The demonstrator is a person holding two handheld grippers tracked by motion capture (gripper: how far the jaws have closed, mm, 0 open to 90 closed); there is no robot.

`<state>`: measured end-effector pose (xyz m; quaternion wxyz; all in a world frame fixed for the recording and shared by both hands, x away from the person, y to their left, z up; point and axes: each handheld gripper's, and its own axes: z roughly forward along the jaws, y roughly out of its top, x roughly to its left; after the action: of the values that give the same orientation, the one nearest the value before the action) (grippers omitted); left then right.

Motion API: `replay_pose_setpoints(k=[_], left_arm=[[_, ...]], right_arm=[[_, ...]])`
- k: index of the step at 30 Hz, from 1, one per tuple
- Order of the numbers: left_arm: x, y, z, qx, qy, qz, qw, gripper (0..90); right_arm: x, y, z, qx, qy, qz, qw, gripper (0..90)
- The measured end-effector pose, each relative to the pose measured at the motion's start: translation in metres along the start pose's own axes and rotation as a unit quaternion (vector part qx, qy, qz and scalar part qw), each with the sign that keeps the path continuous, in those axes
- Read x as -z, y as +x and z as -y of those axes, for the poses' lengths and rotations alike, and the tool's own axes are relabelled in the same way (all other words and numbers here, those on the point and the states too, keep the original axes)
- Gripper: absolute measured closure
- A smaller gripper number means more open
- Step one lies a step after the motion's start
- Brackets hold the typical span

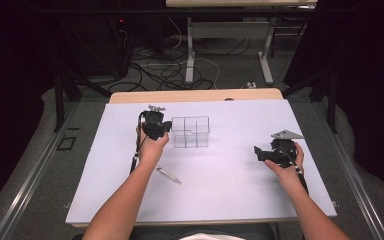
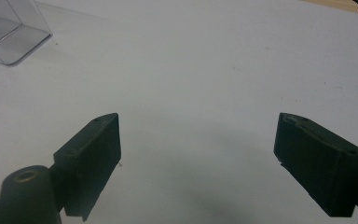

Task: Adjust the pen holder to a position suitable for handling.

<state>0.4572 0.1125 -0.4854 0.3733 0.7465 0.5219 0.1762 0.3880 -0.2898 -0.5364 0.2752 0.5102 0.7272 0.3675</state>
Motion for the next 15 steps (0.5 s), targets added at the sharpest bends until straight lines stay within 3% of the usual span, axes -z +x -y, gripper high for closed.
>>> replay_pose_setpoints(k=[15], left_arm=[[-0.01, -0.023, -0.001, -0.01, 0.011, 0.02, 0.9997, 90.0]], right_arm=[[0.0, -0.001, 0.0, -0.002, 0.0, 0.0, 1.0, 14.1]])
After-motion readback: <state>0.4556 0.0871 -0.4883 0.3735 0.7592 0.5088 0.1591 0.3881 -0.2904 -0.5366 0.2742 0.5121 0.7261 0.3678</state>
